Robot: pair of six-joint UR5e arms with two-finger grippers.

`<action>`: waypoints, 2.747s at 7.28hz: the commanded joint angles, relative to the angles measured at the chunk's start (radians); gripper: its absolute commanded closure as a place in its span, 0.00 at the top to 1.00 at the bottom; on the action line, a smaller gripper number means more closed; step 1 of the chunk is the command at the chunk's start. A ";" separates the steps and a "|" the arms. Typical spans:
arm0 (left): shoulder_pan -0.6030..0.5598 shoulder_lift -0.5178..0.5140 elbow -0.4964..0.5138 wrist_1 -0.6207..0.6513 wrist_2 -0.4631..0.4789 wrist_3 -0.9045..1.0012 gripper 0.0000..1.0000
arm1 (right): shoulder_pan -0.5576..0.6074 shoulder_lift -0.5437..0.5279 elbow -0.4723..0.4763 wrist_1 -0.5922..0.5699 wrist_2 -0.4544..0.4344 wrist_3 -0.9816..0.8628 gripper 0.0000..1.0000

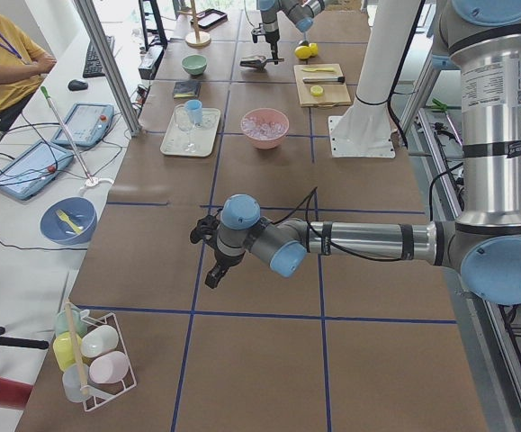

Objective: Put ice in cup with scoop

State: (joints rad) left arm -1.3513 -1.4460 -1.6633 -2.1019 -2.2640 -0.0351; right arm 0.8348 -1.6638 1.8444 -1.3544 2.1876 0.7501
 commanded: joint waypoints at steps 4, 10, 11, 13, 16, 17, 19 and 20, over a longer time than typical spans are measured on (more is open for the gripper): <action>-0.106 -0.100 -0.009 0.501 -0.032 0.000 1.00 | 0.207 -0.005 0.107 0.003 0.023 -0.029 1.00; -0.195 -0.117 -0.040 0.695 -0.131 0.001 1.00 | 0.702 0.082 0.006 -0.489 0.107 -0.858 1.00; -0.195 -0.116 -0.032 0.645 -0.126 -0.005 1.00 | 0.710 0.082 -0.049 -0.482 0.115 -0.883 1.00; -0.193 -0.122 -0.041 0.631 -0.114 -0.002 1.00 | 0.740 0.084 -0.070 -0.488 0.115 -1.024 1.00; -0.195 -0.136 -0.042 0.629 -0.114 -0.002 1.00 | 0.739 0.071 -0.020 -0.489 0.106 -1.031 1.00; -0.195 -0.136 -0.052 0.628 -0.111 0.001 1.00 | 0.738 0.071 -0.019 -0.489 0.103 -1.031 1.00; -0.193 -0.122 -0.056 0.544 -0.051 0.003 1.00 | 0.704 0.073 -0.019 -0.488 0.087 -1.031 1.00; -0.193 -0.107 -0.050 0.475 -0.025 0.003 1.00 | 0.692 0.075 -0.019 -0.488 0.087 -1.031 1.00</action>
State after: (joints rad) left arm -1.5454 -1.5673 -1.7168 -1.5529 -2.3257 -0.0325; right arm 1.5438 -1.5909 1.8247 -1.8425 2.2789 -0.2806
